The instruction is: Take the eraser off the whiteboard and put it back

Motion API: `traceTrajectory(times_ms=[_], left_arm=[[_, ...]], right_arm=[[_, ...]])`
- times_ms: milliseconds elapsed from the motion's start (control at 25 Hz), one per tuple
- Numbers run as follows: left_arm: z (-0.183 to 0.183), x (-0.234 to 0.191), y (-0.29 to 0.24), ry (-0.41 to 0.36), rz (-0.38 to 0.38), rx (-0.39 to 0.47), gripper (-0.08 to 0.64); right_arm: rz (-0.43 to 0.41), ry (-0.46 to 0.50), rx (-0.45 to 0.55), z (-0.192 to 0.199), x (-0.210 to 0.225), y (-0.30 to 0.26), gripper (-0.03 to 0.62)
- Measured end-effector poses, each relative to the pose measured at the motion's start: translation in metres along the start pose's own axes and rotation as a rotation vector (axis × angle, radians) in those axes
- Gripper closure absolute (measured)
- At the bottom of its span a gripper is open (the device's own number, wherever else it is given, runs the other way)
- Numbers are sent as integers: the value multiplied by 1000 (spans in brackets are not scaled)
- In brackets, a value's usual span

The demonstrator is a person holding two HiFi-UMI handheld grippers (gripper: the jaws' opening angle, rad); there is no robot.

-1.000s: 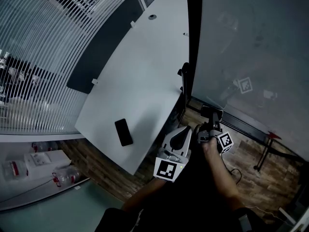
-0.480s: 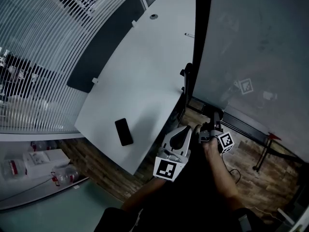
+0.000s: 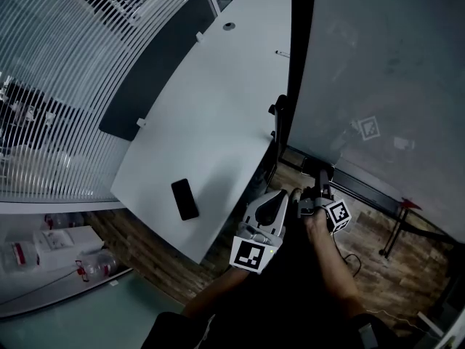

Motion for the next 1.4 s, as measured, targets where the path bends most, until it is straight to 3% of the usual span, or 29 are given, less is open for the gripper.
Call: traceTrajectory(times_ms=[680, 920, 1040, 1080, 1240, 1400], left_arm=[[1, 2, 4, 4, 30, 6, 554], [0, 4, 11, 14, 44, 8, 554], [1, 5, 18, 8, 49, 11, 554], [1, 5, 20, 5, 48, 9, 554], [3, 5, 32, 15, 45, 3, 554], [4, 6, 40, 35, 59, 6, 554]], right_arm=[[-1, 7, 18, 0, 2, 18, 336], [-16, 26, -25, 4, -6, 32, 344], [-6, 74, -20, 2, -12, 44, 532], [-10, 88, -23, 2, -15, 48, 559], [-76, 151, -55, 1, -44, 61, 577], [-111, 274, -65, -3, -75, 75, 577]])
Point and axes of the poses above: the fingertips, and each gripper's own axes: y backward along the fingers, x to its right, z out of its underside, the point moved 6 cm from there along y, backward along the fingers, and after that the axes turned 8 degrees about -z, right-handed, at the moved point
